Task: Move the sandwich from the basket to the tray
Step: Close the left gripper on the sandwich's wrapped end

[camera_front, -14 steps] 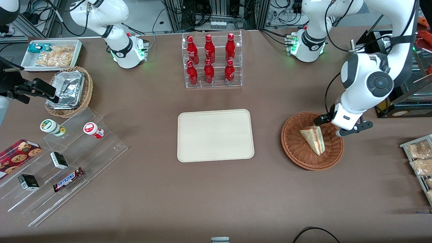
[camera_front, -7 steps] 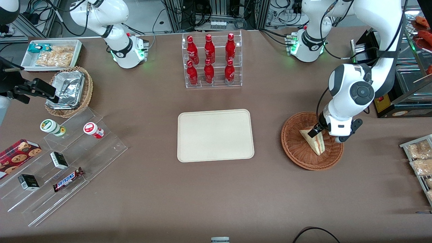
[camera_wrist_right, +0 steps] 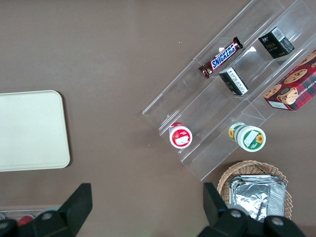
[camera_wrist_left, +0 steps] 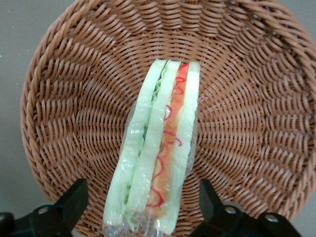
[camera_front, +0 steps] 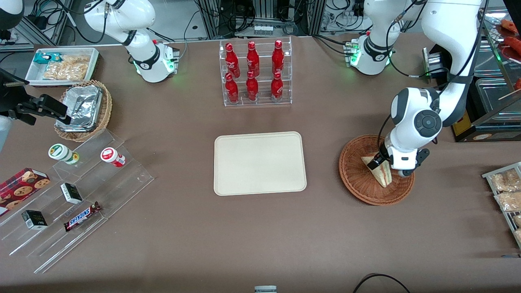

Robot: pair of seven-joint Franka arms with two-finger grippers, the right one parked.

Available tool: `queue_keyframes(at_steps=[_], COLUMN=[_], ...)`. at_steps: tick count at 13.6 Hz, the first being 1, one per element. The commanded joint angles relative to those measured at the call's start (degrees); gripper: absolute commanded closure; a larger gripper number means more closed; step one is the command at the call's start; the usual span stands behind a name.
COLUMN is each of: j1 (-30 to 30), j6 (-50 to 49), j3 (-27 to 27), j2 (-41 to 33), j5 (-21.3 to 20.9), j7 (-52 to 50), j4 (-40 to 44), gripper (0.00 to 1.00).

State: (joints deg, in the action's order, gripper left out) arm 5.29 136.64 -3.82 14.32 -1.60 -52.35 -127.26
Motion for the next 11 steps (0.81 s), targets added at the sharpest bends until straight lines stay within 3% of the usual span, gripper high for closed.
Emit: queue_keyframes(at_steps=[1,2,3,8,11], j1=[0.07,0.07,0.07,0.42,4.01], j6=[0.47,0.12,-0.06,-9.87,-18.23], j3=[0.13,0.13,0.13,0.13,-0.14], j2=[0.18,0.18,0.18,-0.35,-0.09], j5=[-0.42,-0.42,-0.42,-0.95,-0.95], j7=[-0.65,-0.39,-0.12,0.14,5.49], j4=[0.52,0.96,1.4,9.29,14.05], gripper=[0.61,0.87,0.91,0.92,0.92])
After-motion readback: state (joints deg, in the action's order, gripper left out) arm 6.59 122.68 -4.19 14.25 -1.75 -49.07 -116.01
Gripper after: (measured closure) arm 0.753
